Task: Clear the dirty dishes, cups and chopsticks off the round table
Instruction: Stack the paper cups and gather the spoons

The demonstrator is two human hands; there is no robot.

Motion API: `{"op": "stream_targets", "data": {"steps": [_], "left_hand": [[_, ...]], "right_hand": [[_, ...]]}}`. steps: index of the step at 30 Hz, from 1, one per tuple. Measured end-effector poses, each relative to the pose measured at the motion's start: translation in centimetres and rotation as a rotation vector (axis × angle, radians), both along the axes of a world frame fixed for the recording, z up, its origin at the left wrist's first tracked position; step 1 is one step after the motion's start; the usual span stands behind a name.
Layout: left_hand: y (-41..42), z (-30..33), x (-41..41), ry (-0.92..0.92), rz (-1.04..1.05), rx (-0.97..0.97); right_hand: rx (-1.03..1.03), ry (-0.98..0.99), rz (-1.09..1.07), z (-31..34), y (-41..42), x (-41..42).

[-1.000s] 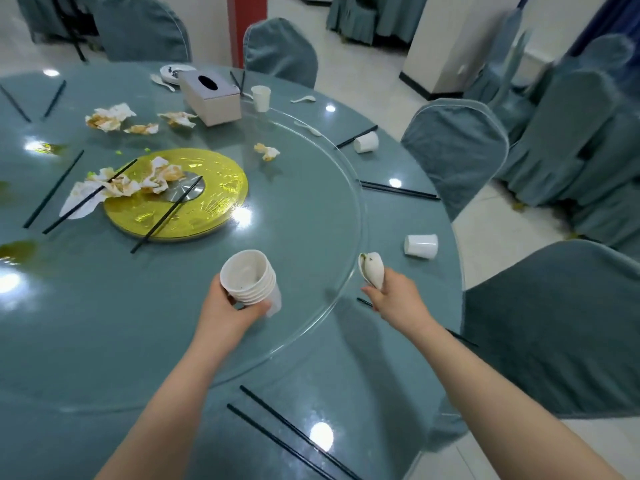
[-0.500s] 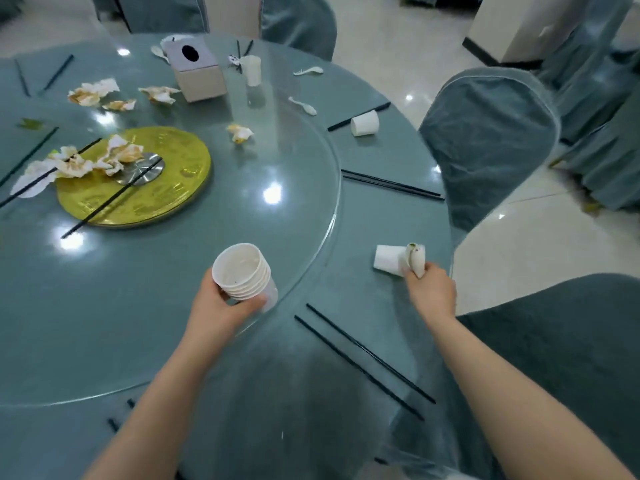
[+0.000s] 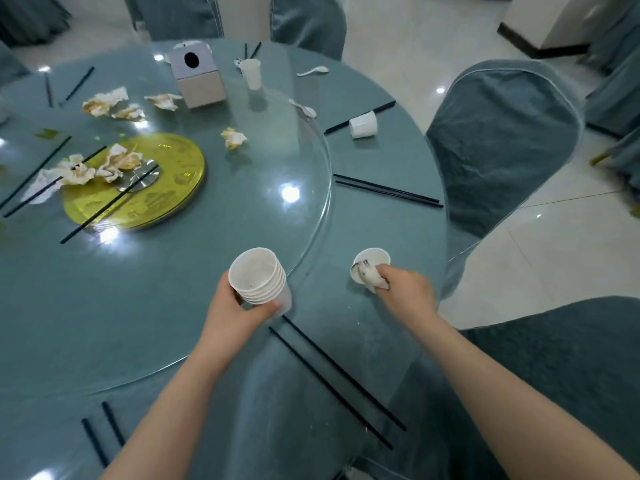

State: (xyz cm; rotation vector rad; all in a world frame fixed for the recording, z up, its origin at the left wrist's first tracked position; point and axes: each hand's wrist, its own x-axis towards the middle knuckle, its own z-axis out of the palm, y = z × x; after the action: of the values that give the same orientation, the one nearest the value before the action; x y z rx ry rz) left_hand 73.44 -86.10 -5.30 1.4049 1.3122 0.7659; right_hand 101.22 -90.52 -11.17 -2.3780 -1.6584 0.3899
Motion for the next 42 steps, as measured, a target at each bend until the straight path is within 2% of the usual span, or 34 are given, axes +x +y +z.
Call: {"op": "stream_targets", "data": {"steps": [3,7,9,16,20,28,35,42], "left_hand": [[-0.1,0.1,1.2,-0.01,-0.021,0.001],[-0.3,0.5,3.1,-0.028,-0.059,0.035],[-0.2,0.8,4.8,-0.058,-0.082,0.047],[0.2,1.5,12.6,-0.146,-0.192,0.096],[0.7,-0.2,15.7,-0.15,-0.266,0.097],[1.2,-5.3,17.7,0.039,-0.339,0.01],[0.3,-6.7,17.6,0.063,-0.419,-0.011],[-0.8,-6.1,17.6,0.074,-0.374,0.041]], "right_hand": [[0.008,0.077,0.019,-0.4,-0.6,0.4],[0.071,0.299,-0.064,-0.5,-2.1,0.8],[0.095,0.345,-0.1,-0.4,-3.0,1.3],[0.15,0.33,-0.187,0.0,-6.0,4.8],[0.16,0.319,-0.224,0.1,-8.0,6.3],[0.095,0.336,-0.285,0.6,-11.3,7.4],[0.084,0.413,-0.452,1.5,-13.6,6.7],[0.15,0.507,-0.604,3.9,-17.2,4.1]]}}
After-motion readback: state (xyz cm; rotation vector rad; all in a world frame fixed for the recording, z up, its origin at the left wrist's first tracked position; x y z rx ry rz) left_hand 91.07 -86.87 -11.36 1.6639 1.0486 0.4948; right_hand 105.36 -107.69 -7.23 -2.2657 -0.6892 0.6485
